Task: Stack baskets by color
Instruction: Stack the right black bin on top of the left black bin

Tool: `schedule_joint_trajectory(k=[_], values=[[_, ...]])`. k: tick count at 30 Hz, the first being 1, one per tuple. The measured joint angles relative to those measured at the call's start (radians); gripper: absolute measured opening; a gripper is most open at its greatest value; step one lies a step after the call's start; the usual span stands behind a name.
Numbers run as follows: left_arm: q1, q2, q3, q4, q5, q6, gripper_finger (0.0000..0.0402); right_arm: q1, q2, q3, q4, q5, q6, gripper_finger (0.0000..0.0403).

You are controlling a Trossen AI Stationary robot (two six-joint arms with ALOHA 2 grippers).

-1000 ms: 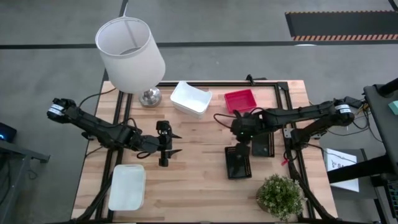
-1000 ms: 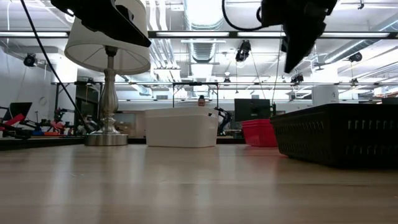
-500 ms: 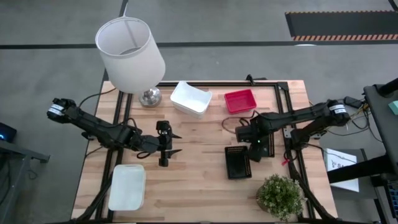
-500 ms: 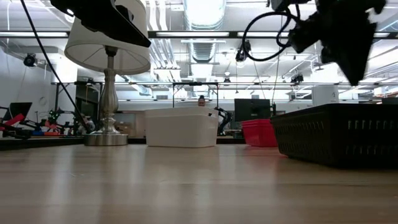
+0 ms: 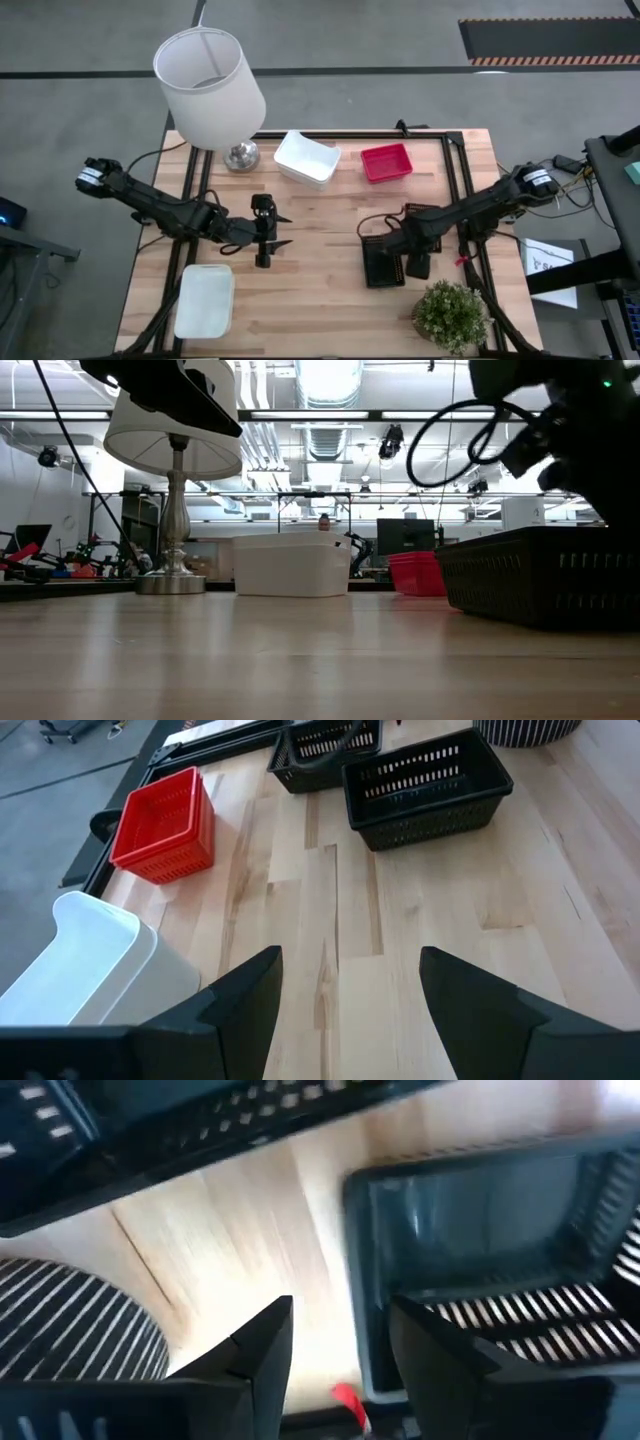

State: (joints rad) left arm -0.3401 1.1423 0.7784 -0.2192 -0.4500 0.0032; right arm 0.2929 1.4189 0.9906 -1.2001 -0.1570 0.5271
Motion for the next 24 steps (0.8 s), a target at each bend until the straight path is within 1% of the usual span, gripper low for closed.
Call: schedule_joint_trajectory(k=[5,13,16,21,24], values=[[0.0,0.0,0.0,0.0,0.0,0.0,0.0222,0.029,-0.002,-0.06,0.042,0.003,-0.013,0.0138],[0.0,0.0,0.0,0.0,0.0,0.0,0.0222,0.03,-0.004,-0.114,0.119,0.097,-0.025,0.0102],[0.0,0.0,0.0,0.0,0.0,0.0,0.0222,0.03,-0.004,-0.128,0.144,0.106,-0.036,0.008],[0.0,0.001,0.0,0.0,0.0,0.0,0.0222,0.03,-0.004,-0.129,0.143,0.106,-0.041,0.0023],[0.0,0.003,0.0,0.0,0.0,0.0,0.0222,0.03,-0.004,-0.122,0.139,0.107,-0.047,0.0013]])
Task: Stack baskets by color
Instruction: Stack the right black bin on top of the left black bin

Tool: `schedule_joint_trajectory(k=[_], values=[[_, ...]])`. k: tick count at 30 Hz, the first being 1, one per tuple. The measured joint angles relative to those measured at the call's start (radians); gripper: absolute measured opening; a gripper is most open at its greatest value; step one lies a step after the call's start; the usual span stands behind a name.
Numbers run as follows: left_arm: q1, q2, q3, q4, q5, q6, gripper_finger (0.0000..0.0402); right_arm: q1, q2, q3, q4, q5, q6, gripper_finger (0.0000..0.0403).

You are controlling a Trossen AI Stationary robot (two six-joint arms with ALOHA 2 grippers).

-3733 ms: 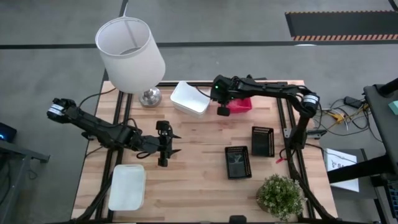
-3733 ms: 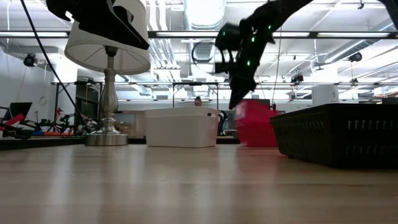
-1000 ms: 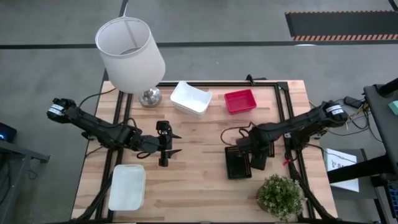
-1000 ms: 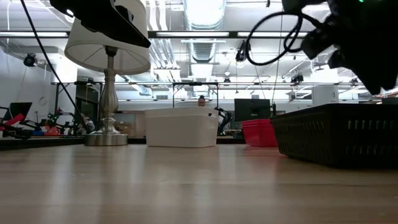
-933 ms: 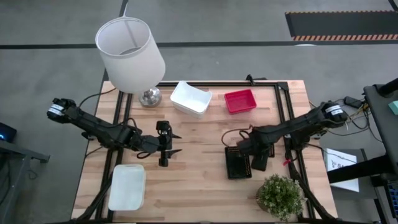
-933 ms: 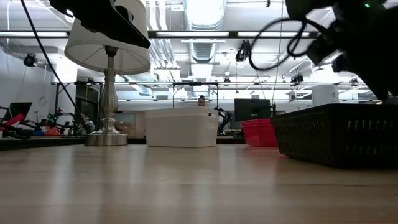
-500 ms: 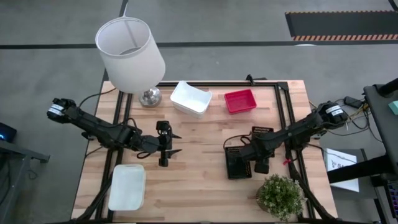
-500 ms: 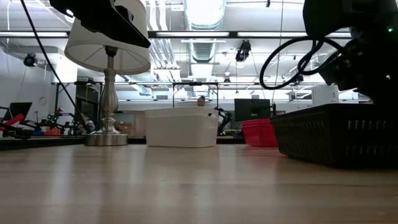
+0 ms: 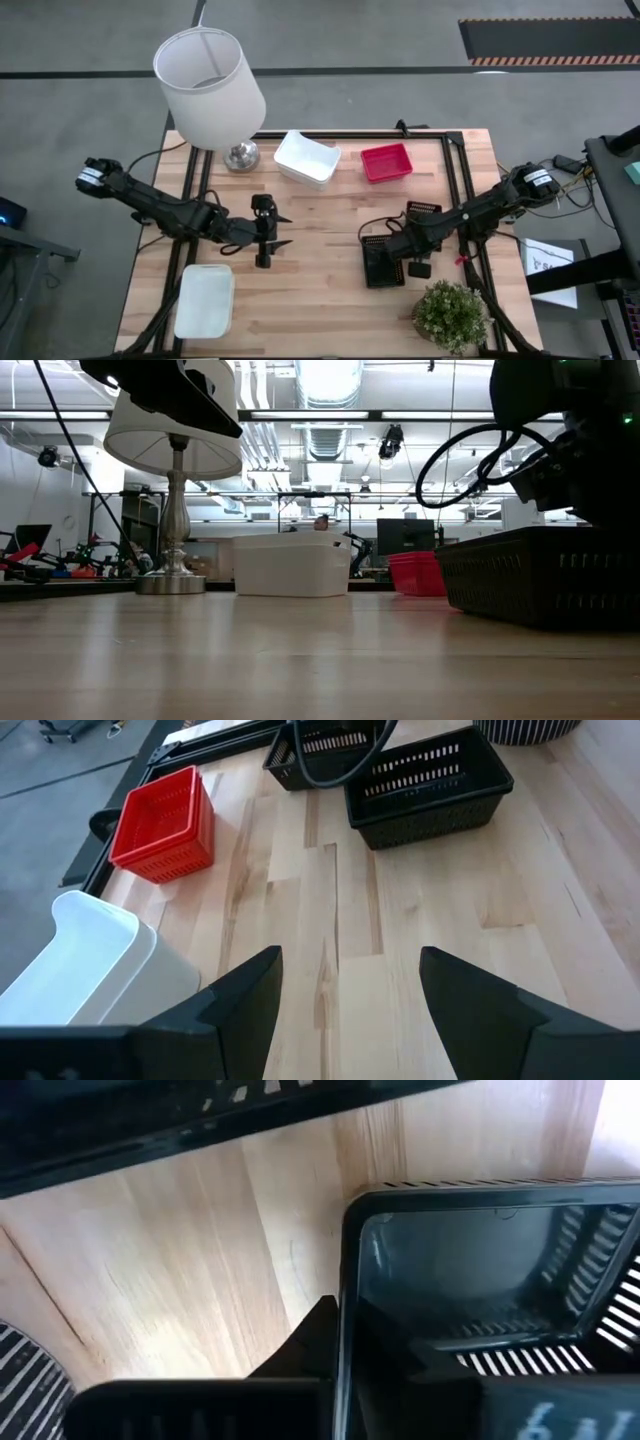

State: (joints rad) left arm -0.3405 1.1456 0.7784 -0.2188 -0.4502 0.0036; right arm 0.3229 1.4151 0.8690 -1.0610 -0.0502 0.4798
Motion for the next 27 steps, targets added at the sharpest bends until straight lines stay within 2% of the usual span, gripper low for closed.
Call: schedule_joint_trajectory(k=[8,17,27], values=[[0.0,0.014,0.0,0.0,0.0,0.002,0.0222,0.0,0.0,0.089,-0.087,0.005,-0.007,0.001],[-0.001,0.013,0.0,0.0,0.0,0.002,0.0222,0.0,0.0,0.292,-0.292,0.112,-0.002,0.0009],[-0.001,0.014,0.0,0.0,0.0,0.002,0.0222,0.0,0.001,0.49,-0.318,0.159,-0.002,0.0009]])
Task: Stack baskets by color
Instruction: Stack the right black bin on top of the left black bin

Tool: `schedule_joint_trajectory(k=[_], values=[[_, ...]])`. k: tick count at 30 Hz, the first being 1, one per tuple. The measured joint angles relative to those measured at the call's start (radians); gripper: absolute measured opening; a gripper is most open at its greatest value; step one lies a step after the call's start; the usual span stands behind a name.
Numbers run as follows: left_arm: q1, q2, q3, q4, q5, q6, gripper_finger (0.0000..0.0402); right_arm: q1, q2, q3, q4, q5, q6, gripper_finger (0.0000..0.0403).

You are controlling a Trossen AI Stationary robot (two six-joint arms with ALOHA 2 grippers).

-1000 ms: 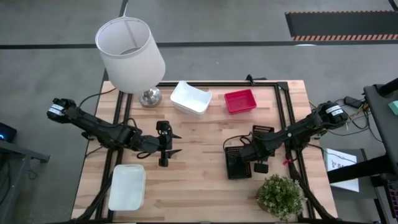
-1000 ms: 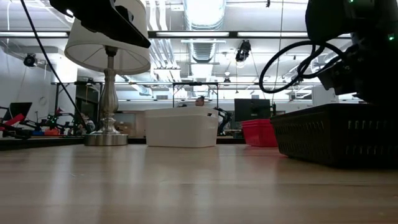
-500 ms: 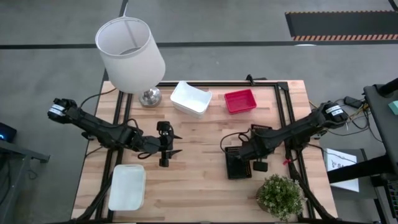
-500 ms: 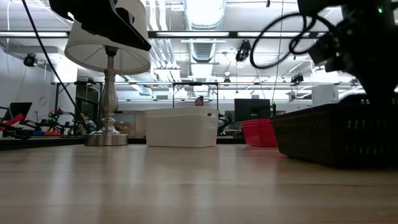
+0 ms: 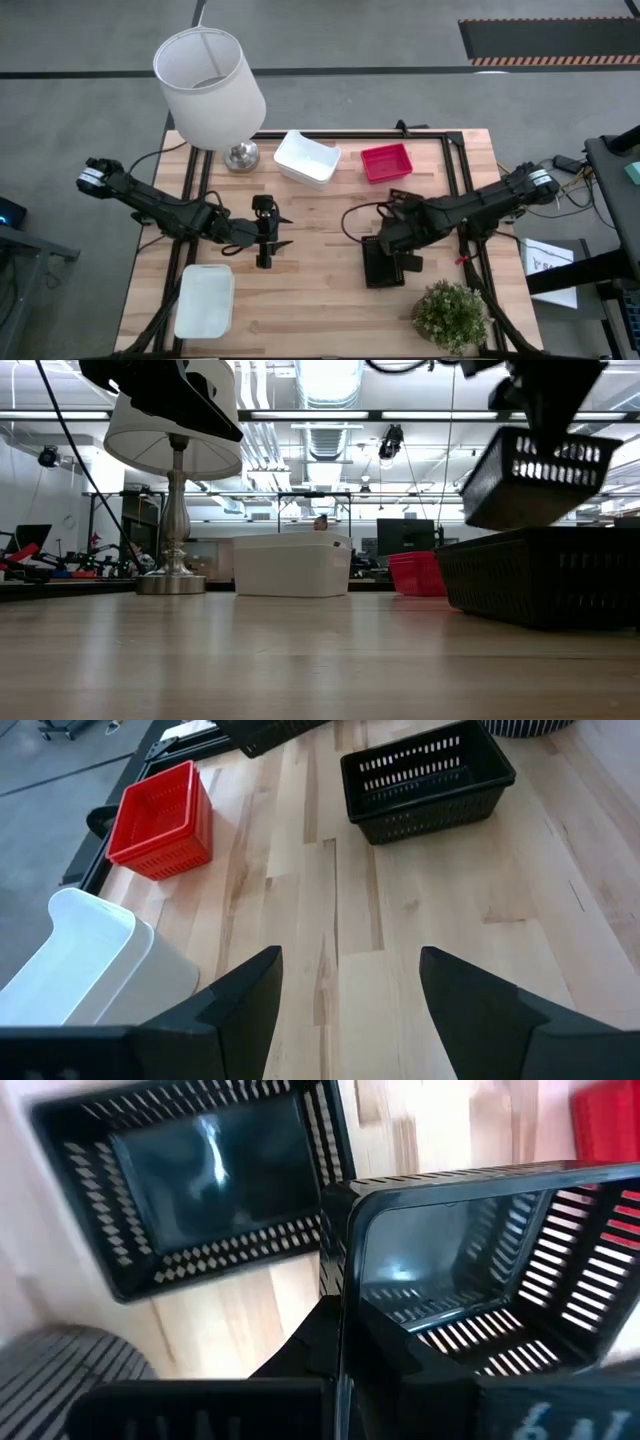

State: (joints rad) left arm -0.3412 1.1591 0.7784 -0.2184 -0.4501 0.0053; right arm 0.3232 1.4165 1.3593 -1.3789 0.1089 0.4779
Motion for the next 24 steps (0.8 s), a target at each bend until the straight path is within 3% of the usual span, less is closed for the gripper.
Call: schedule_joint_trajectory(k=[8,24], values=[[0.0,0.001,0.0,0.0,0.0,0.0,0.0222,0.024,0.063,0.113,-0.003,0.007,-0.009,0.0009],[0.001,0.001,0.0,0.0,0.0,0.0,0.0221,0.157,0.333,0.409,-0.111,0.004,0.056,0.0009]])
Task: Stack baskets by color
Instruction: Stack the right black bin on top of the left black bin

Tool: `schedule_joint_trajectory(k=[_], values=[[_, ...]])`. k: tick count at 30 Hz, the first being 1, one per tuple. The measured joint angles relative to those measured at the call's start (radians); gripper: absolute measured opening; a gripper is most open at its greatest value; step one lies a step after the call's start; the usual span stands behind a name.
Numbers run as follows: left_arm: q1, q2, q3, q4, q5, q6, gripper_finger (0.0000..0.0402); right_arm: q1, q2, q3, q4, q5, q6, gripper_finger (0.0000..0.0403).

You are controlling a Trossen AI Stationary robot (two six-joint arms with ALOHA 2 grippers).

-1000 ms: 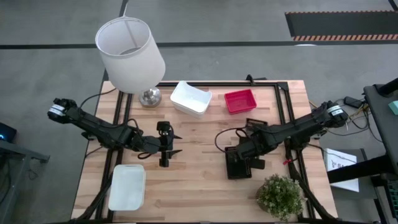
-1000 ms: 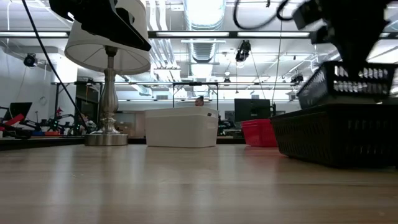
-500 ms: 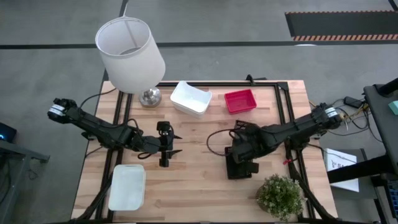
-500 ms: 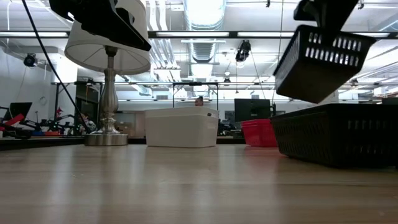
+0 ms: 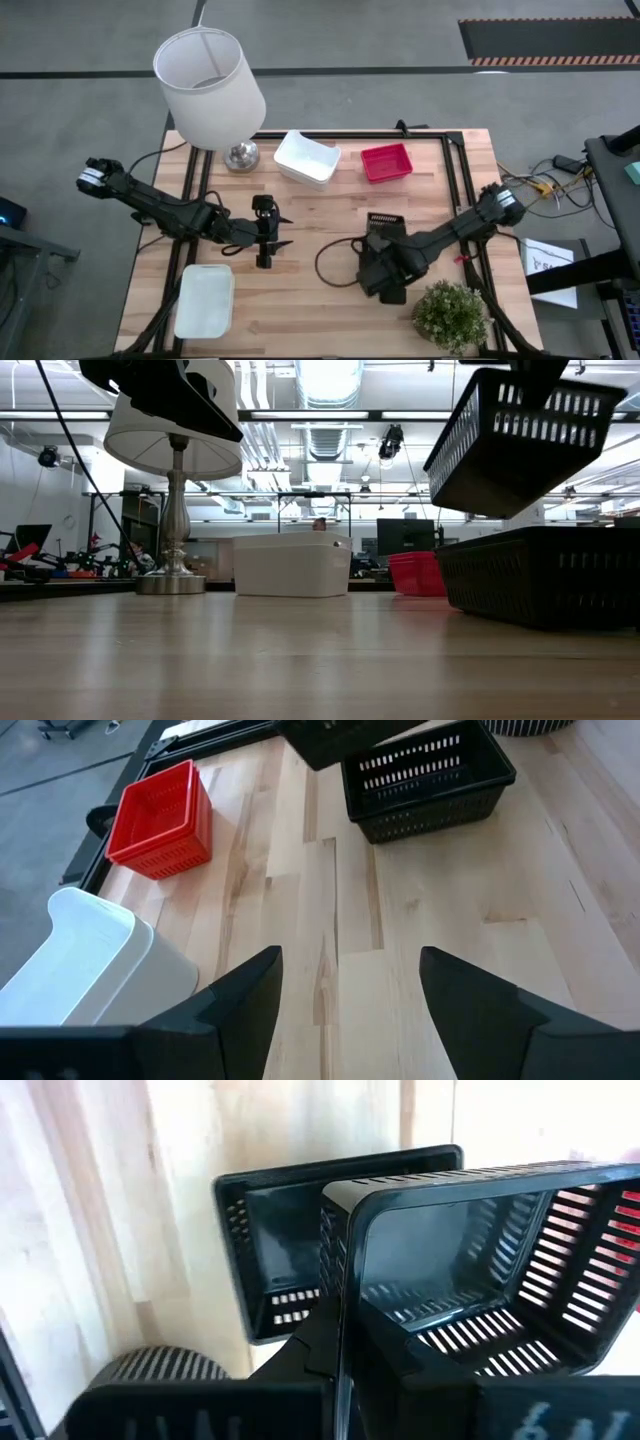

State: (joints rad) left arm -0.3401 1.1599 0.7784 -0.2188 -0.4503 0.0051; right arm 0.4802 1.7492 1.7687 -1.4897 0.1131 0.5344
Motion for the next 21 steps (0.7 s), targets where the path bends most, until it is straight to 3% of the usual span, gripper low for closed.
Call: schedule_joint_trajectory(k=[12,21], values=[[-0.001,0.0,0.0,0.0,0.0,-0.002,0.0222,0.097,0.188,0.223,-0.08,-0.001,0.084,0.0009],[-0.002,0.0,0.0,-0.001,0.0,-0.027,0.0222,0.109,0.266,0.245,-0.081,0.0,0.076,0.0009]])
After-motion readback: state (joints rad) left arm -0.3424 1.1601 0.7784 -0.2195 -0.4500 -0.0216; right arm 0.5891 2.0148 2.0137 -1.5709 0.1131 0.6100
